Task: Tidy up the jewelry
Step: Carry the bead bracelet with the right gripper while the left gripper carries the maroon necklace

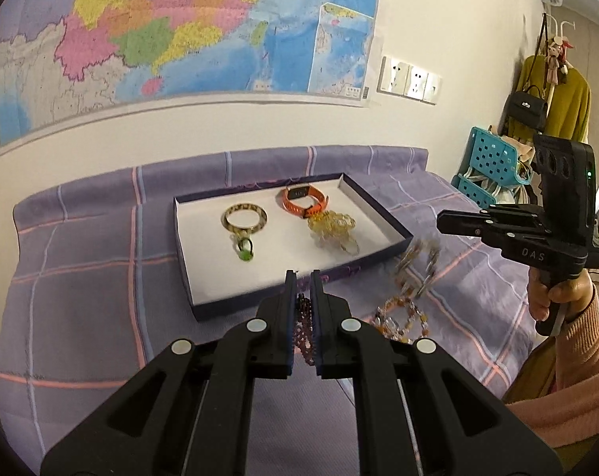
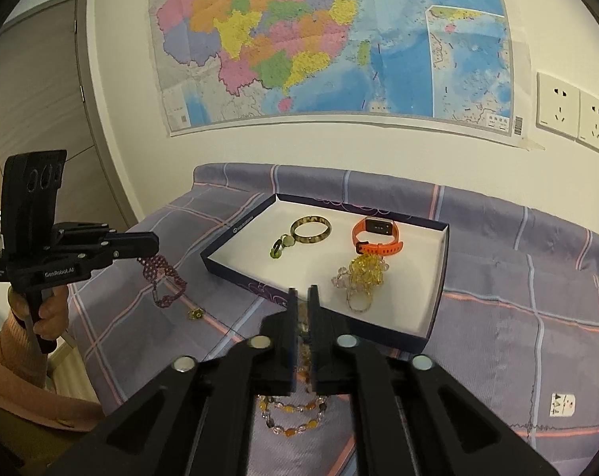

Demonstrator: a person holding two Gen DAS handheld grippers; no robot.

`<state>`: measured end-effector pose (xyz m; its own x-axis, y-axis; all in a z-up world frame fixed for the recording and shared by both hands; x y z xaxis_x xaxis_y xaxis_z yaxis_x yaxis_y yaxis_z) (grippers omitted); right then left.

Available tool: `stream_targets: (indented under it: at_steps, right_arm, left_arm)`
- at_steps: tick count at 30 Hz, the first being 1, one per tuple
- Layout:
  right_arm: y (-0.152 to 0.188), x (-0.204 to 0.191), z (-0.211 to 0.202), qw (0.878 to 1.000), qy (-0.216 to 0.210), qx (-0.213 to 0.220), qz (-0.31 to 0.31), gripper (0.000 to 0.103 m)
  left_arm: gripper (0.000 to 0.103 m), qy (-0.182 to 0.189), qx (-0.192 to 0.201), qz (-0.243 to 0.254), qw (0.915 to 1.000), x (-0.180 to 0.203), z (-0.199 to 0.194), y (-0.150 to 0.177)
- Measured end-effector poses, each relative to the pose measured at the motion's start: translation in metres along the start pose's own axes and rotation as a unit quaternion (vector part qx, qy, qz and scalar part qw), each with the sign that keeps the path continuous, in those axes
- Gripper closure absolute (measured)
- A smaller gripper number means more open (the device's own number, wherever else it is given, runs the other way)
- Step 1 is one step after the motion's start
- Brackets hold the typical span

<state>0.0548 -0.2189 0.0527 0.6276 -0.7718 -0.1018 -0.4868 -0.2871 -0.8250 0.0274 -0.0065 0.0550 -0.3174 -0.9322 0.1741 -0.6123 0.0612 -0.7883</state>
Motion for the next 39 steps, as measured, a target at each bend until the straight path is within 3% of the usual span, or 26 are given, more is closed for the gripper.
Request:
stream_targets:
  at_steps: [5,7,10,11,12,15,19,23,26,30,35,39]
  right_arm:
    - [-0.004,0.006,0.003,1.0,0.002,-0.001,0.004,0.103]
    - [0.004,0.011,0.012,1.0,0.01,-0.023,0.009,0.103]
    - [0.022,0.017,0.029,0.998,0.012,-0.061,0.015,0.09]
    - [0.031,0.022,0.039,0.997,0.017,-0.078,0.021,0.074]
    - [0.036,0.023,0.044,0.996,0.021,-0.088,0.021,0.068]
    - [0.052,0.028,0.063,0.992,0.016,-0.119,0.029,0.068]
    - [0.057,0.024,0.077,0.991,0.012,-0.13,0.021,0.067]
    - [0.056,0.015,0.09,0.989,0.012,-0.143,-0.018,0.058]
    - [0.055,0.018,0.099,0.988,0.012,-0.153,-0.024,0.058]
    - [0.051,0.026,0.103,0.988,0.002,-0.154,-0.011,0.072]
    - [0.053,0.034,0.102,0.989,-0.011,-0.148,0.017,0.073]
    - [0.055,0.036,0.1,0.989,-0.005,-0.144,0.024,0.085]
  left_arm:
    - [0.096,0.004,0.006,0.0,1.0,-0.002,0.004,-0.012]
    - [0.096,0.007,0.006,0.002,1.0,-0.001,0.005,-0.012]
    - [0.096,0.009,0.004,0.001,0.9999,-0.001,0.007,-0.012]
    - [0.096,0.01,0.003,0.0,0.9999,-0.001,0.008,-0.011]
    - [0.096,0.011,0.003,-0.001,0.9999,-0.002,0.008,-0.011]
    - [0.096,0.011,0.001,-0.004,0.9999,-0.003,0.01,-0.01]
    - [0.096,0.011,-0.002,-0.006,0.9999,-0.003,0.011,-0.009]
    - [0.096,0.012,-0.005,-0.007,0.9999,-0.003,0.012,-0.008]
    - [0.096,0.012,-0.007,-0.008,0.9999,-0.003,0.013,-0.007]
    - [0.096,0.013,-0.01,-0.011,0.9998,-0.005,0.015,-0.007]
    - [0.096,0.013,-0.012,-0.01,0.9998,-0.004,0.016,-0.007]
    - [0.096,0.015,-0.014,-0.013,0.9997,-0.006,0.019,-0.008]
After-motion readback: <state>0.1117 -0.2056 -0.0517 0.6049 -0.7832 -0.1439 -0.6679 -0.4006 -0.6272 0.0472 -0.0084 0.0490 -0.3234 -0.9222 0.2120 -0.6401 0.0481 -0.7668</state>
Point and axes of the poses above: each gripper's, at about its wrist camera, not at the fingertips, and z roughly the way its jaws point, x to its right, y to its underside, the point moved 3 cm from there along z, roughly the way its jaws point, and after that the axes turned 4 degrees about -z, right-handed, at the moved point
